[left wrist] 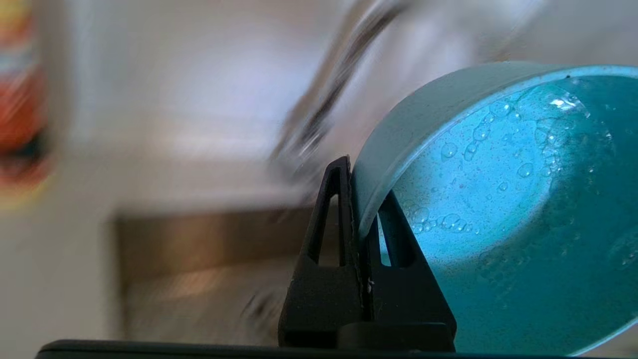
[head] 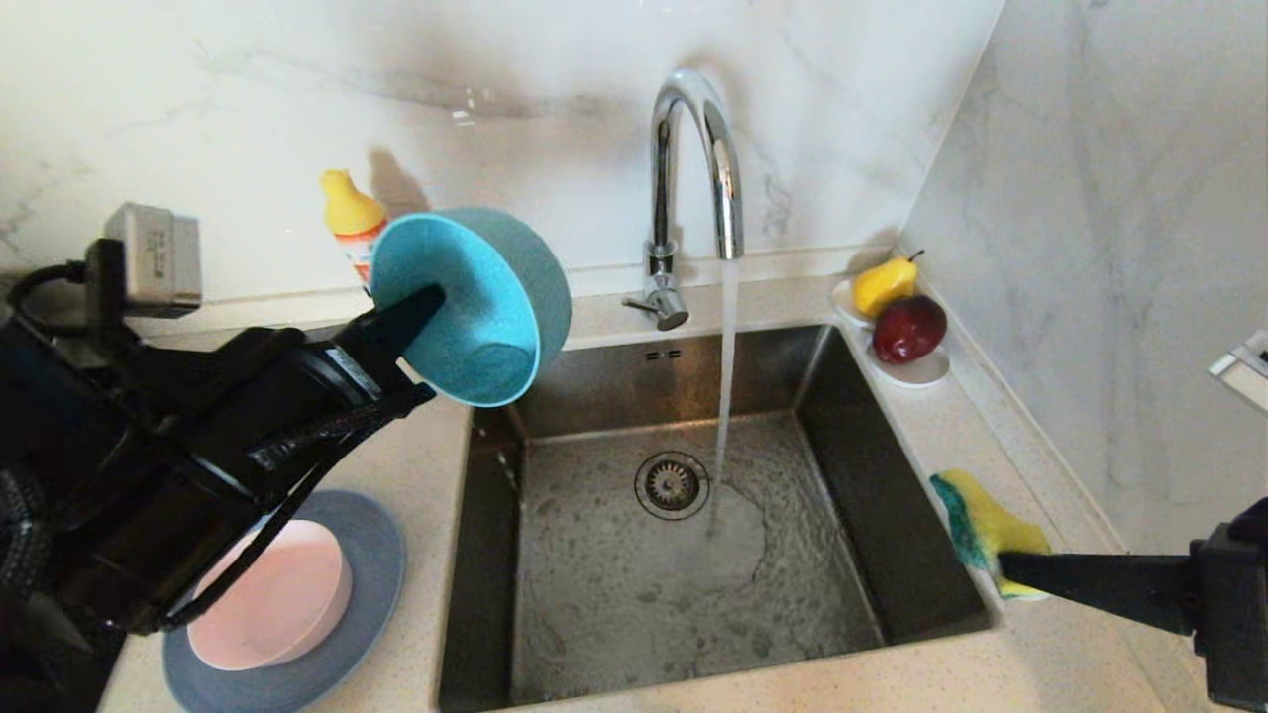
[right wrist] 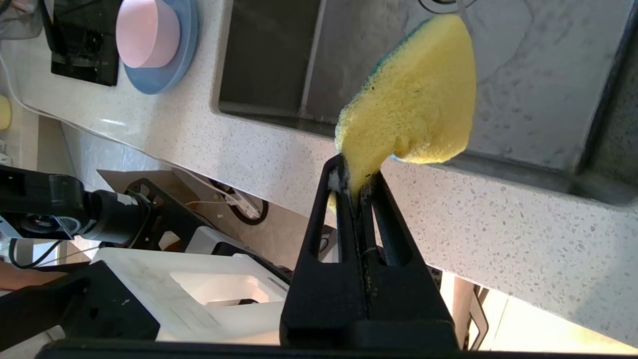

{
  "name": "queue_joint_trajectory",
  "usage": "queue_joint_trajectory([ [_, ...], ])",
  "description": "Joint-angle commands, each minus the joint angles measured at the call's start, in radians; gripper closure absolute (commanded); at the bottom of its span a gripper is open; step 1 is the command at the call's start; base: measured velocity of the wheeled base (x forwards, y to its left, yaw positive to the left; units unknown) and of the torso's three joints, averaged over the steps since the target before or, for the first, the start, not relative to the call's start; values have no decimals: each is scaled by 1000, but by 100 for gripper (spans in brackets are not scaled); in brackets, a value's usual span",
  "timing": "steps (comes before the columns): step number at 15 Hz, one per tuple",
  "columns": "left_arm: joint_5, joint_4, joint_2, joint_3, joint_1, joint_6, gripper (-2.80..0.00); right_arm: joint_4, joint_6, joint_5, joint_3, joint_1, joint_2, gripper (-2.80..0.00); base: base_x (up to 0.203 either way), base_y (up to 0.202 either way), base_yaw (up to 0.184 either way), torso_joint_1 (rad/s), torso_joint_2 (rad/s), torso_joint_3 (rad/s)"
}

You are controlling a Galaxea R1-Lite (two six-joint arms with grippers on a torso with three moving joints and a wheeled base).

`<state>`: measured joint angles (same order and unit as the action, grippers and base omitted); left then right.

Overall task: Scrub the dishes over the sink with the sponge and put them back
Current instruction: Rinse the bowl

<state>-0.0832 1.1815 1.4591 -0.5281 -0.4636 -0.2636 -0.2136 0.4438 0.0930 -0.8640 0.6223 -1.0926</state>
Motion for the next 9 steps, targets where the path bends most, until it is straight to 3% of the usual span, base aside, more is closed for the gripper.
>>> queue_joint_trajectory([
  [1, -9, -399, -53, -101, 52, -3, 0, -1, 1, 1, 7, -4, -2, 0, 0, 0, 0, 0, 0, 0],
  [3, -12, -795, -113, -252, 86, -18, 0, -1, 0, -1, 7, -9, -6, 0, 0, 0, 0, 0, 0, 0],
  [7, -41, -1508, -176, -655, 152, -179, 0, 0, -1, 2, 20, -35, -9, 0, 0, 0, 0, 0, 0, 0],
  [9, -49, -1692, -193, -752, 250, -259, 0, 1, -1, 2, 36, -36, -12, 0, 0, 0, 0, 0, 0, 0],
])
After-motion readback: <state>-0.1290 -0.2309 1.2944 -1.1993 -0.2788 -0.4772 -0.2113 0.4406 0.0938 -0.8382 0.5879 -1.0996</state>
